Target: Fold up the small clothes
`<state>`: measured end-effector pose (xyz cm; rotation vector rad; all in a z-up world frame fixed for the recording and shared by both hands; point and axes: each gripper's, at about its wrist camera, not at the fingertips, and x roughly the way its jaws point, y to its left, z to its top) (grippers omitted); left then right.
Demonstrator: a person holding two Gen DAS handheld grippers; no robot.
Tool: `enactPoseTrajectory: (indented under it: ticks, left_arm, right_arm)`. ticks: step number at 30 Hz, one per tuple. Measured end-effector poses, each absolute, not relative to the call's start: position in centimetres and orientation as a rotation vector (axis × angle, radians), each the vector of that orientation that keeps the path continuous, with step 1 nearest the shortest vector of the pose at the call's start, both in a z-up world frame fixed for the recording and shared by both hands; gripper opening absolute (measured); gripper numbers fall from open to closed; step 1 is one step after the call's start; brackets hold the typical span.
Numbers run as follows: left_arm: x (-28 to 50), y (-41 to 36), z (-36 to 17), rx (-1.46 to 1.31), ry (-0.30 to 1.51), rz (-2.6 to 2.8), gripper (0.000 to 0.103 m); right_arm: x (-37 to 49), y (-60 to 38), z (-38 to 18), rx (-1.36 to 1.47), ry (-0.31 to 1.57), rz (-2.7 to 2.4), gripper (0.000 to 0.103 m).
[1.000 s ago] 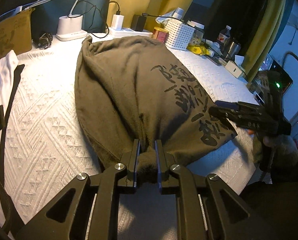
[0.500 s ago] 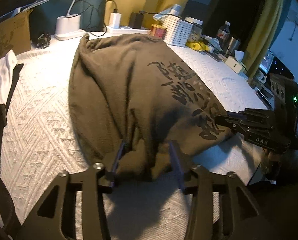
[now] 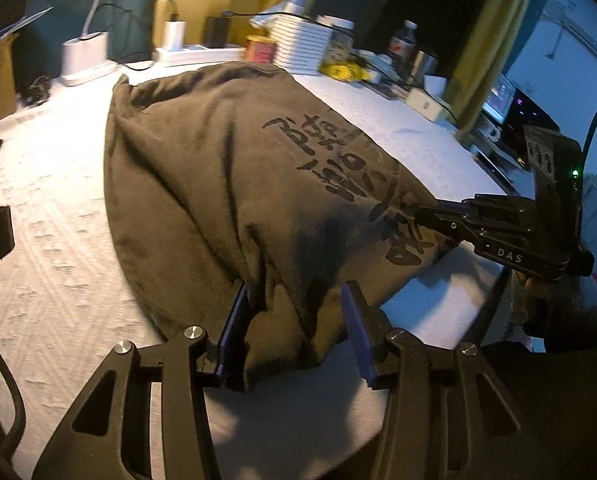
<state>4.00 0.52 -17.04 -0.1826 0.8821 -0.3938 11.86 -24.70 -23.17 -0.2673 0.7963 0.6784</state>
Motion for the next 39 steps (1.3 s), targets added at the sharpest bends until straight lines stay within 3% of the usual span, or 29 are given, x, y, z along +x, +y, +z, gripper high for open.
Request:
enactPoseTrajectory:
  ticks: [6,11,16,22,24,26,28,32,39]
  left_arm:
    - [3.1,-1.9,-17.0,-0.151,0.895,-0.456,0.046]
    - [1.7,-2.7,-17.3,-0.095,0.894,-0.433,0.021]
    - [0.9,-2.3,-17.1,-0.099,0.914,-0.433,0.021]
    - [1.4,-1.7,-16.2,-0.115,0.949,-0.422,0.024]
    - [1.5,-1.3,-15.5,-0.119,0.929,-0.42,0.03]
    - [1.9,-0.7,-14.8,-0.139,0.908,-0.405,0.041]
    - [2.3,0.0,-14.5,-0.161,0.894,-0.391,0.048]
    - [4.1,1.3,-14.4,-0.188,0.885,-0.339,0.048]
    - [7.7,1.5,-15.2,-0.231,0.889,-0.364,0.048]
  right_arm:
    - [9.8,-27.6,-23.3,-0.243,0.805,0.629,0.01]
    - [8.2,-28.2,-24.1,-0.25,0.818,0.614,0.01]
    - [7.4,-28.6,-24.2,-0.22,0.816,0.619,0.01]
    - [7.6,-28.6,-24.0,-0.214,0.832,0.634,0.011]
    - [7.9,-28.8,-23.9,-0.205,0.848,0.644,0.012]
    - [8.1,-28.8,-23.7,-0.201,0.86,0.655,0.013]
    - [8.5,-29.1,-23.3,-0.194,0.866,0.667,0.019]
    - [8.9,-29.8,-22.1,-0.174,0.84,0.668,0.041]
    - [11.3,-29.9,-21.3,-0.133,0.826,0.644,0.043]
